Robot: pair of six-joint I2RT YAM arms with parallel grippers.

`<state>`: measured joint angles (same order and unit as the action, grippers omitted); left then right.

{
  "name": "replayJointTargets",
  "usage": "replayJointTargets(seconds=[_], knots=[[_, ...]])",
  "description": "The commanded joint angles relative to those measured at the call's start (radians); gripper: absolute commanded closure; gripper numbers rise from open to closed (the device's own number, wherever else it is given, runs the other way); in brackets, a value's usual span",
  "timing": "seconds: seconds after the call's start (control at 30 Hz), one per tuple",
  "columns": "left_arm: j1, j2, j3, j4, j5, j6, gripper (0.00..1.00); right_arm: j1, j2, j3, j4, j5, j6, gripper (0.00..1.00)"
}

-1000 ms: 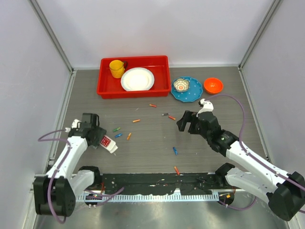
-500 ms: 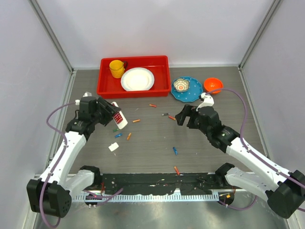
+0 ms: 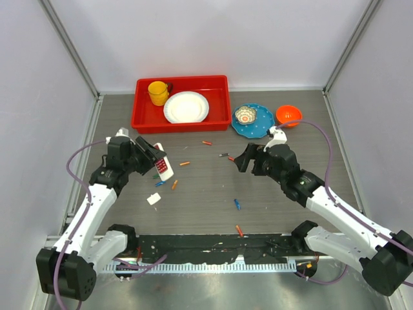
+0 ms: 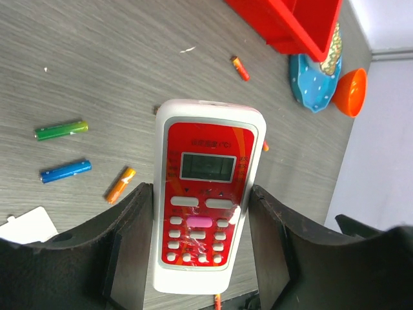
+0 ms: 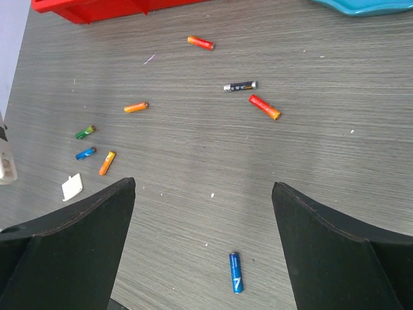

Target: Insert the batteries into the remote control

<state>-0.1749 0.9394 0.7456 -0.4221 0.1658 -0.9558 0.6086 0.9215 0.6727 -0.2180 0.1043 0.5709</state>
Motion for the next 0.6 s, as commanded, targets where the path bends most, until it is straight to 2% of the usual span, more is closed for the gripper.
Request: replayJointTargets(seconds=[0.0,0.3,0.43,0.5,0.57], knots=[[0.000,-0.039,-0.018,0.030,0.043,0.064,1.00,0.002,0.002,-0.019,0.063,-0.073,-0.011,0.08],[0.003,-0.165,-0.058,-0.033,0.003,0.138,1.00,0.010,0.048,-0.081,0.178,-0.245,-0.025,0.10],[0.005,-0.207,-0.042,-0.136,-0.123,0.158,1.00,0.136,0.141,-0.053,0.181,-0.204,-0.078,0.14],[0.027,-0.231,-0.038,-0.179,-0.191,0.158,1.00,0.199,0.184,-0.018,0.174,-0.138,-0.095,0.15],[0.058,-0.254,-0.040,-0.210,-0.203,0.152,1.00,0.279,0.252,0.008,0.175,-0.073,-0.109,0.16]])
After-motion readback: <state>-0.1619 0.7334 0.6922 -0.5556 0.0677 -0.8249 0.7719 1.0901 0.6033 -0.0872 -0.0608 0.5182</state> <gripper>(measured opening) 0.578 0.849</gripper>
